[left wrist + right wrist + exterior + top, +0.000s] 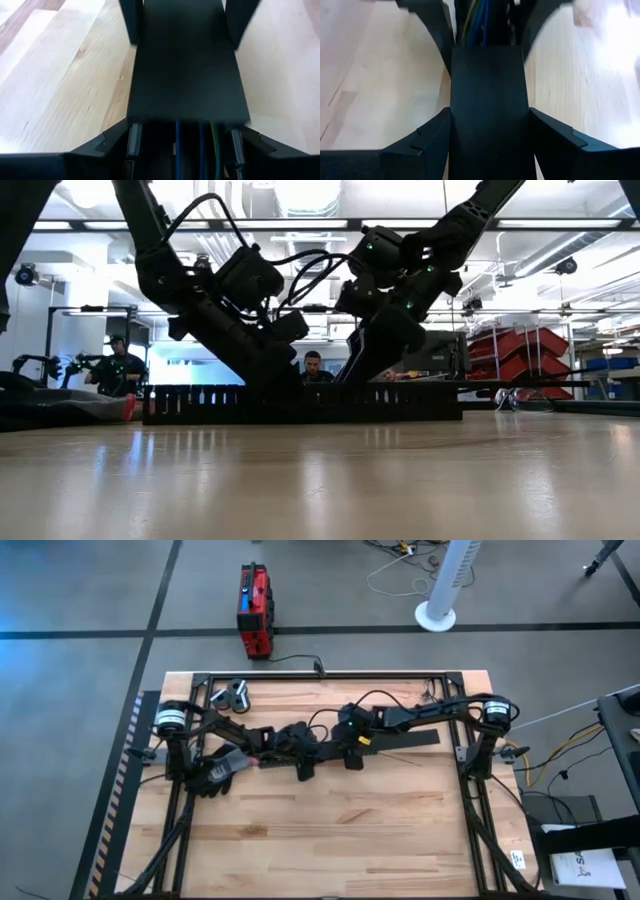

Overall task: Ziptie cables
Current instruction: Close the black cable duct

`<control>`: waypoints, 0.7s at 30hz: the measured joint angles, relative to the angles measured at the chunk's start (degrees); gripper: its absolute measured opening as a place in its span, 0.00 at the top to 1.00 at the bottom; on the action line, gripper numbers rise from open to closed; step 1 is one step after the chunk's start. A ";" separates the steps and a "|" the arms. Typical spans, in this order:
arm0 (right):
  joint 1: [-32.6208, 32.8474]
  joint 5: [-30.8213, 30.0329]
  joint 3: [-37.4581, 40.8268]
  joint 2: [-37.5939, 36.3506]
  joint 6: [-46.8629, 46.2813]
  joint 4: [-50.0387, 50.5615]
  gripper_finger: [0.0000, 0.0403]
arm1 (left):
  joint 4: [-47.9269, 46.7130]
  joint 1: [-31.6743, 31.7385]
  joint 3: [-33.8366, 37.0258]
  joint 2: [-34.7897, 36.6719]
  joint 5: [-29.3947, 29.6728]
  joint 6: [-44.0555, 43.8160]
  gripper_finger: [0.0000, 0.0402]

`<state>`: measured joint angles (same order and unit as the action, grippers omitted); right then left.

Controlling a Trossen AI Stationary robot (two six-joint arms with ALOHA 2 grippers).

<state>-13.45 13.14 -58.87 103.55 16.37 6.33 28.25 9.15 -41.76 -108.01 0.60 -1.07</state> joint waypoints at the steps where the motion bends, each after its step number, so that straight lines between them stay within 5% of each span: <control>1: 0.19 -0.01 0.00 0.26 0.32 -0.79 0.46 | -0.02 0.00 -0.42 -0.02 0.00 0.14 0.45; 15: 0.39 -1.03 0.33 0.32 0.27 -3.24 0.46 | -1.58 0.11 -4.68 -0.34 -0.57 2.10 0.44; 21: -0.22 -1.15 0.47 0.35 0.13 -2.86 0.46 | 0.64 0.13 -4.15 1.43 -0.85 1.83 0.33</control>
<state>-13.67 11.98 -58.41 103.90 16.49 3.46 28.88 9.28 -45.91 -106.58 -0.25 0.76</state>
